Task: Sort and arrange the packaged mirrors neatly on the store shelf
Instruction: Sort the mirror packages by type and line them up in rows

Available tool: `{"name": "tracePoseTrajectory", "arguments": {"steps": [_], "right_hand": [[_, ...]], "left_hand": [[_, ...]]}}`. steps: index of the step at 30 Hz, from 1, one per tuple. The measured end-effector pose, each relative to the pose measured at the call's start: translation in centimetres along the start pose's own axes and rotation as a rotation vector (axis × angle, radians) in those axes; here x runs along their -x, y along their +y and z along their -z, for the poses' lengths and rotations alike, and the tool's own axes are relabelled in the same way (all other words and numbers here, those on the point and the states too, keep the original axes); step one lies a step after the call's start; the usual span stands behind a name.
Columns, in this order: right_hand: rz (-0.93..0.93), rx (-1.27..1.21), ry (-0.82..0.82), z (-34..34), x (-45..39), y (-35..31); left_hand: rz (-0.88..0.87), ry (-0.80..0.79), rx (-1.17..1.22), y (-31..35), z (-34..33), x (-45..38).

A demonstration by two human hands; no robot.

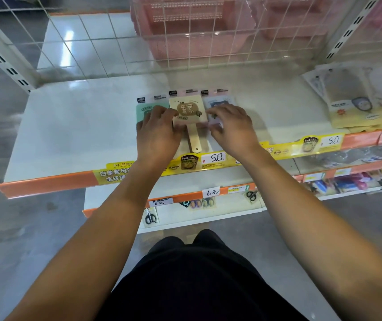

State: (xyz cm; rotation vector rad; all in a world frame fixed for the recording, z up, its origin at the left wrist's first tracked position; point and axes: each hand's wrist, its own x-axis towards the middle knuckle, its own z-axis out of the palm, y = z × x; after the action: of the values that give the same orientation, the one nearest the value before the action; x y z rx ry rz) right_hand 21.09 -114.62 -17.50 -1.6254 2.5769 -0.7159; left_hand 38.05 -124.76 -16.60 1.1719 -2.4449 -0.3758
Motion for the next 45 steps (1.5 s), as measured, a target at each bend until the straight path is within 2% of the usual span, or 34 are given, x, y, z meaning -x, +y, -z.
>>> {"name": "tracePoseTrajectory", "arguments": {"steps": [11, 17, 24, 35, 45], "right_hand": [[-0.153, -0.031, 0.163, 3.9, 2.9, -0.8], [-0.231, -0.039, 0.268, 8.7, 5.7, 0.6], [-0.258, -0.005, 0.401, 14.7, 8.7, 5.5], [-0.336, 0.040, 0.366, 21.8, 17.0, 18.6], [-0.375, 0.101, 0.260, 21.8, 14.5, 22.8]], "left_hand": [[-0.183, -0.026, 0.039, 4.5, 2.6, -0.5], [-0.331, -0.055, 0.058, 10.2, 2.5, -0.6], [-0.419, -0.042, 0.055, 18.3, 1.9, 0.0], [-0.424, -0.072, 0.049, 33.1, -3.8, 4.5], [-0.319, -0.109, 0.026, 35.1, -6.9, 2.8]]}}
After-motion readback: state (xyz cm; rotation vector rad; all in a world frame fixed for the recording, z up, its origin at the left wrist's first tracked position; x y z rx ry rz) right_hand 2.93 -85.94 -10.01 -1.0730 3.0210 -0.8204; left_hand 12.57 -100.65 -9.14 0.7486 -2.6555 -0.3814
